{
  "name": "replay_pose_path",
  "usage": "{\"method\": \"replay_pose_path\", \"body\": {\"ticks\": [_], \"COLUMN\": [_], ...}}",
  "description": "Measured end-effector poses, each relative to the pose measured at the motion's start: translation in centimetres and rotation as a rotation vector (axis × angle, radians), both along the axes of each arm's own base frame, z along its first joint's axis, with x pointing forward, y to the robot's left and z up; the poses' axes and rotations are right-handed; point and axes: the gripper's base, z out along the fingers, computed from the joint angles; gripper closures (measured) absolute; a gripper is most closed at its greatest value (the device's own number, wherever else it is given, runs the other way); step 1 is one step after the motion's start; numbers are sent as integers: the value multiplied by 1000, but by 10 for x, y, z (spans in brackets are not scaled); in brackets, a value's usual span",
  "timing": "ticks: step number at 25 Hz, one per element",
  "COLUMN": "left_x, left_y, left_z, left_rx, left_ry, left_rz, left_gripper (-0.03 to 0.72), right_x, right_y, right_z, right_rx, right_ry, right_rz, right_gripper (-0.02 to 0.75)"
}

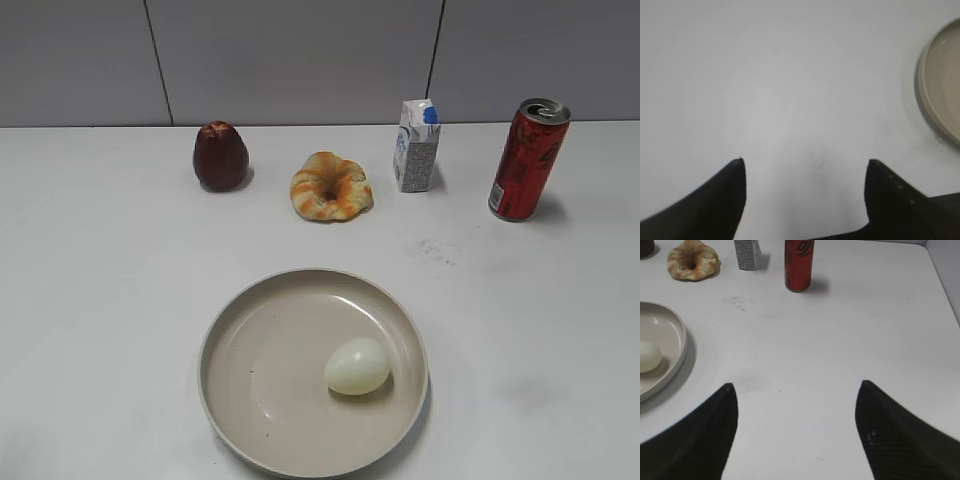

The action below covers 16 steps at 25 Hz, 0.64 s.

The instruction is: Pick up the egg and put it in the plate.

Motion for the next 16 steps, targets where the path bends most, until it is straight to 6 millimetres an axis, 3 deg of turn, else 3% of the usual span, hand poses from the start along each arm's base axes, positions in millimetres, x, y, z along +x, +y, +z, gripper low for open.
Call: {"method": "replay_pose_path", "body": {"ticks": [5,16], "left_x": [-37,-78], "left_y": [2,6], "left_z": [-14,-17], "left_rx": [-17,-45], "left_ry": [-143,-401], "left_rz": [21,64], "left_gripper": [127,127], "right_x": [0,0], "right_y": [0,0], "right_z": [0,0], "right_rx": [0,0], "right_ry": [0,0], "right_rz": [0,0], "right_gripper": [183,183]}}
